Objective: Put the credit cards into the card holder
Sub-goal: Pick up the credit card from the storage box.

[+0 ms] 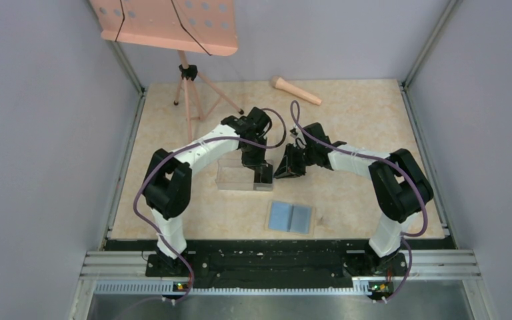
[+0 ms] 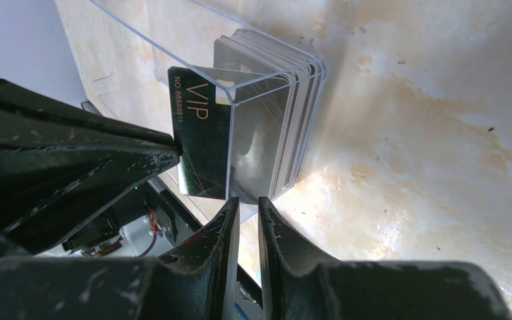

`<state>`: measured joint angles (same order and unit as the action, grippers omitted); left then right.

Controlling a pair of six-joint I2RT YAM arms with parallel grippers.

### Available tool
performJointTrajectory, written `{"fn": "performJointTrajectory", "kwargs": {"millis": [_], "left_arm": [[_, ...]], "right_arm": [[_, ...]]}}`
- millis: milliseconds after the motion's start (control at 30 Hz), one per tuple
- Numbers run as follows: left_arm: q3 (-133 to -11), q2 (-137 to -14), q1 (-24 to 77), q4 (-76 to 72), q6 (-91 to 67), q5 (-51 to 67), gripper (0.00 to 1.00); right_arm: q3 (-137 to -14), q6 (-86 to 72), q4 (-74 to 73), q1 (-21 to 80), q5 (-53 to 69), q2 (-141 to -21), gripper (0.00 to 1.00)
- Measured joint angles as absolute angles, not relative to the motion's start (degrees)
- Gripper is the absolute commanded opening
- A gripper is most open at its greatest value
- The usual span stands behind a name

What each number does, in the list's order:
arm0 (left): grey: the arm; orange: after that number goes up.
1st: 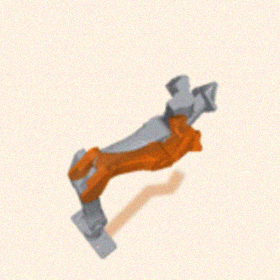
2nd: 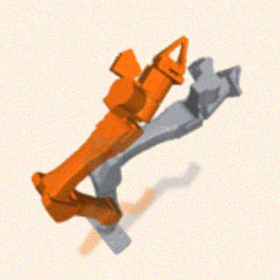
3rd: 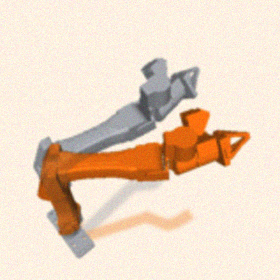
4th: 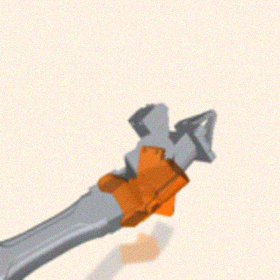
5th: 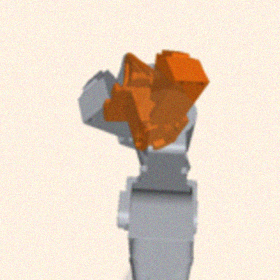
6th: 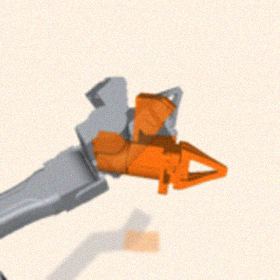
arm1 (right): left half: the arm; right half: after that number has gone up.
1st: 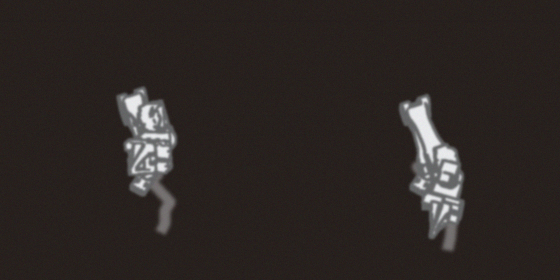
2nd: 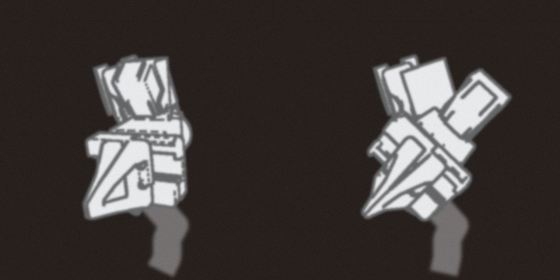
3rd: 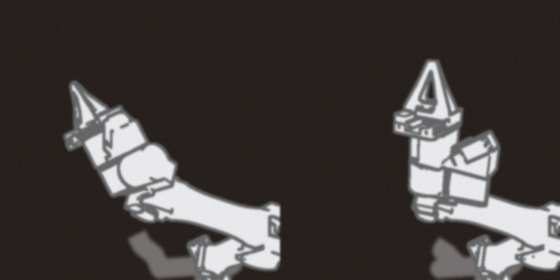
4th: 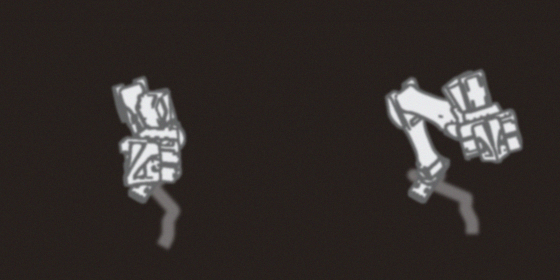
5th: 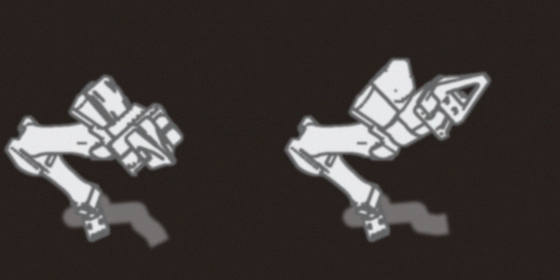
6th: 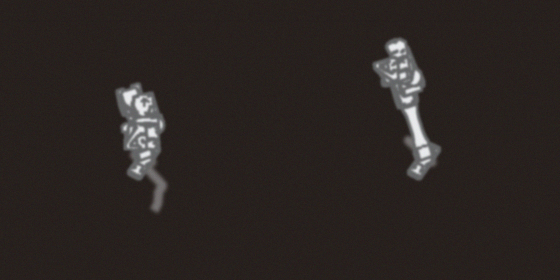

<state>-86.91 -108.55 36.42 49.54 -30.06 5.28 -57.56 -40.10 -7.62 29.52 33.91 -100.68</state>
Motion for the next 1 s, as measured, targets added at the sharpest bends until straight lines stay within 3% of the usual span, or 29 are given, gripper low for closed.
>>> {"fn": "performJointTrajectory", "kwargs": {"millis": [200,433,533,633,767,833,1000], "left_arm": [[-86.89,-107.61,36.45,48.14,-30.5,7.33,0.18],[-83.72,-107.5,36.12,42.39,-32.27,11.44,0.21],[-81.97,-107.5,35.77,40.88,-33.1,12.93,0.17],[-81.36,-107.5,35.53,40.23,-33.41,13.28,0.0],[-81.28,-107.24,35.33,40.12,-33.78,13.04,0.0],[-81.28,-106.63,35.33,40.16,-33.91,12.51,0.0],[-81.21,-101.78,35.4,41.25,-34.0,10.04,0.0]], "right_arm": [[-57.56,-40.1,-7.62,29.54,34.04,-100.68,0.17],[-57.56,-40.1,-7.62,29.8,34.33,-100.68,0.17],[-57.56,-40.1,-7.62,29.89,34.39,-100.68,0.17],[-57.56,-40.1,-7.62,29.89,34.39,-100.66,0.17],[-57.56,-40.05,-7.79,29.89,34.35,-100.49,0.2],[-57.56,-39.83,-8.38,29.89,34.15,-99.81,0.23],[-57.56,-38.54,-11.44,29.89,31.88,-94.5,0.5]]}}
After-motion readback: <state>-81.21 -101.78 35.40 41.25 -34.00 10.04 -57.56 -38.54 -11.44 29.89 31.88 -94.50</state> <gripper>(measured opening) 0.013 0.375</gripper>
